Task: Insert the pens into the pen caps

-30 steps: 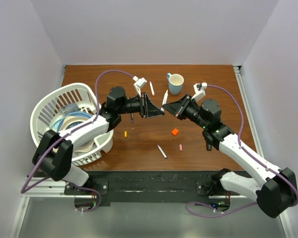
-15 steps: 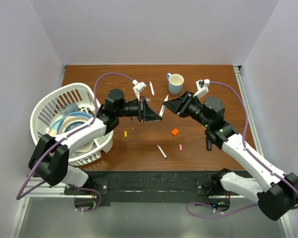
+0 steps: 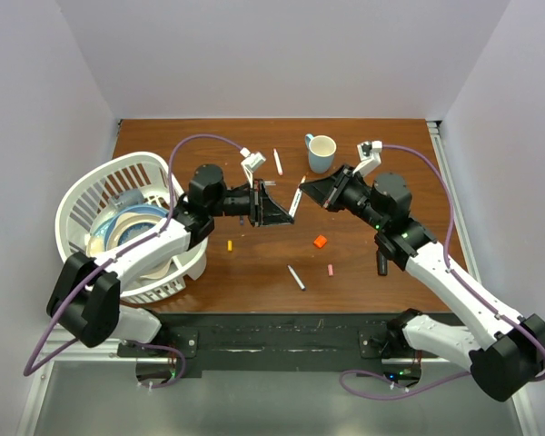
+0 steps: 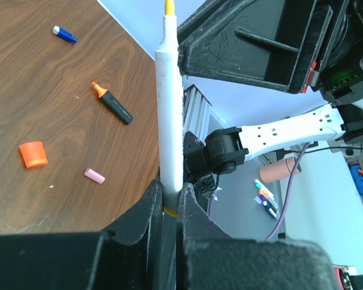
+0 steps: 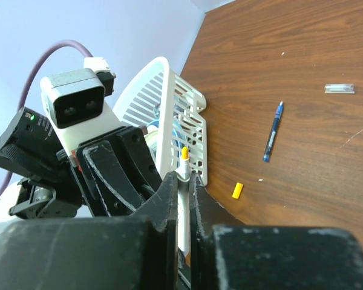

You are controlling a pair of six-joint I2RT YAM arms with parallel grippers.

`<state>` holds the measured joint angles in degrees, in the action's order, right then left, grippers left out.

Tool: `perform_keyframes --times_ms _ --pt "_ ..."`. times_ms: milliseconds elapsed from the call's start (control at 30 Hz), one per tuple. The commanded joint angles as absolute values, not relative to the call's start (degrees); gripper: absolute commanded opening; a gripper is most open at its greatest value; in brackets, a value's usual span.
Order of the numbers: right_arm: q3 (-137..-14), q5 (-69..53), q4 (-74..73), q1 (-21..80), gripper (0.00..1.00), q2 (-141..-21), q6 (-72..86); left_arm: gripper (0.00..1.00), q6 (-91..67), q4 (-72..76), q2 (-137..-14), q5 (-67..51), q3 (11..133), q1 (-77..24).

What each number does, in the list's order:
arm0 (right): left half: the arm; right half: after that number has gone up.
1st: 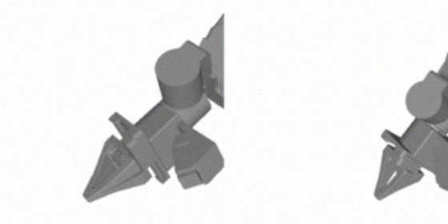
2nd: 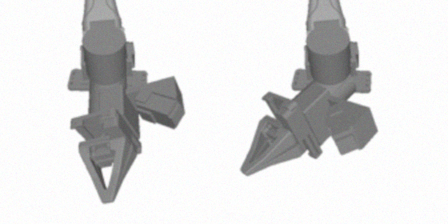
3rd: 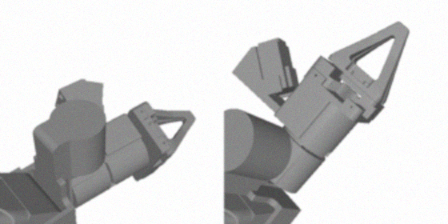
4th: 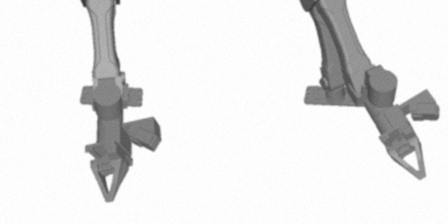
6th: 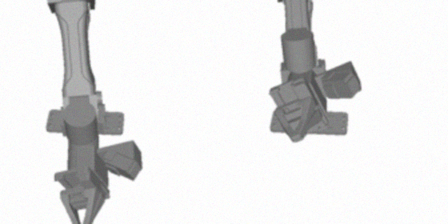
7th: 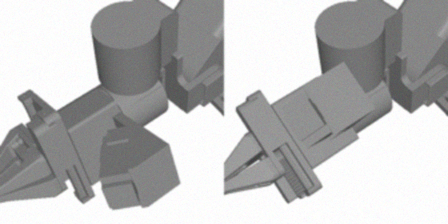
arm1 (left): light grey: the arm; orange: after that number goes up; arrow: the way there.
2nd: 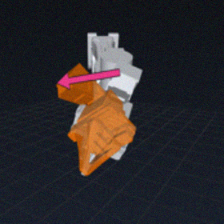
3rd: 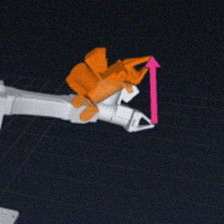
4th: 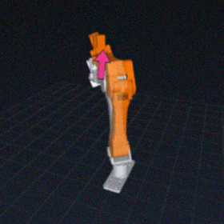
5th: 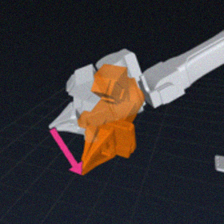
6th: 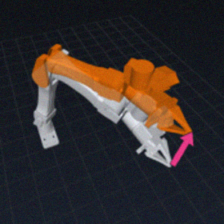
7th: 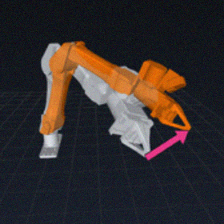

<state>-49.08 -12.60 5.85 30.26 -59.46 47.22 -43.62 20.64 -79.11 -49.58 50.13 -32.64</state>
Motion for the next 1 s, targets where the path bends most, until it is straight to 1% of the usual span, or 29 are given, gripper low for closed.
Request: perform_keyframes --times_ms 0,33,133,433,467,500,533,600,633,667,733,767,800,867,933,967 --pt "-49.05 -15.81 6.94 30.41 0.0 -58.54 46.23 0.1 -40.87 20.48 -77.96 -50.89 53.61 -32.78" --pt "-48.78 -15.91 7.47 30.41 0.0 -58.19 46.93 0.16 -40.7 20.04 -78.05 -50.71 53.96 -32.7" --pt "-47.9 -16.17 8.44 30.5 0.0 -57.57 48.07 0.2 -40.61 19.78 -78.66 -50.45 54.84 -32.78" --pt "-46.5 -16.79 10.37 30.5 0.0 -57.3 49.92 0.22 -41.84 21.53 -80.16 -50.1 56.25 -32.7" --pt "-46.15 -16.96 10.55 30.5 0.0 -57.39 49.92 0.2 -42.01 21.53 -80.33 -50.01 56.42 -32.78" --pt "-46.14 -17.05 10.55 30.5 0.0 -57.74 49.92 0.07 -42.01 21.62 -80.68 -50.27 56.51 -32.78" --pt "-46.14 -17.22 10.37 30.41 0.0 -57.83 49.92 0.02 -42.01 21.53 -80.86 -50.01 56.69 -32.78" --pt "-46.23 -17.58 9.85 30.41 0.0 -57.48 49.22 0.0 -41.66 19.79 -80.86 -48.53 56.95 -32.78" --pt "-46.49 -17.58 8.89 30.41 0.02 -57.22 48.78 0.0 -40.96 18.38 -80.51 -47.73 57.13 -32.61" --pt "-46.67 -17.49 8.44 30.41 0.08 -56.87 48.26 0.0 -38.87 16.54 -80.07 -46.68 57.56 -32.35" --pt "-46.93 -17.14 7.65 30.5 0.15 -55.46 47.11 0.0 -35.7 10.74 -77.7 -42.64 58.35 -30.6" --pt "-46.93 -16.79 7.56 30.5 0.22 -55.2 46.67 0.0 -34.55 8.55 -75.61 -40.1 58.88 -29.8" --pt "-46.93 -16.44 7.3 30.5 0.23 -55.02 46.15 0.0 -33.41 4.0 -74.45 -38.95 59.32 -28.92" --pt "-46.58 -15.73 7.03 30.5 0.24 -55.89 46.32 0.0 -30.07 0.46 -70.08 -35.62 60.03 -26.55" --pt "-47.54 -15.29 5.11 30.59 0.27 -59.3 46.58 0.0 -26.39 -6.22 -66.9 -32.27 60.81 -24.62" --pt "-48.07 -15.12 4.31 30.85 0.3 -60.89 46.58 0.0 -24.98 -8.59 -64.1 -27.64 61.26 -24.26"
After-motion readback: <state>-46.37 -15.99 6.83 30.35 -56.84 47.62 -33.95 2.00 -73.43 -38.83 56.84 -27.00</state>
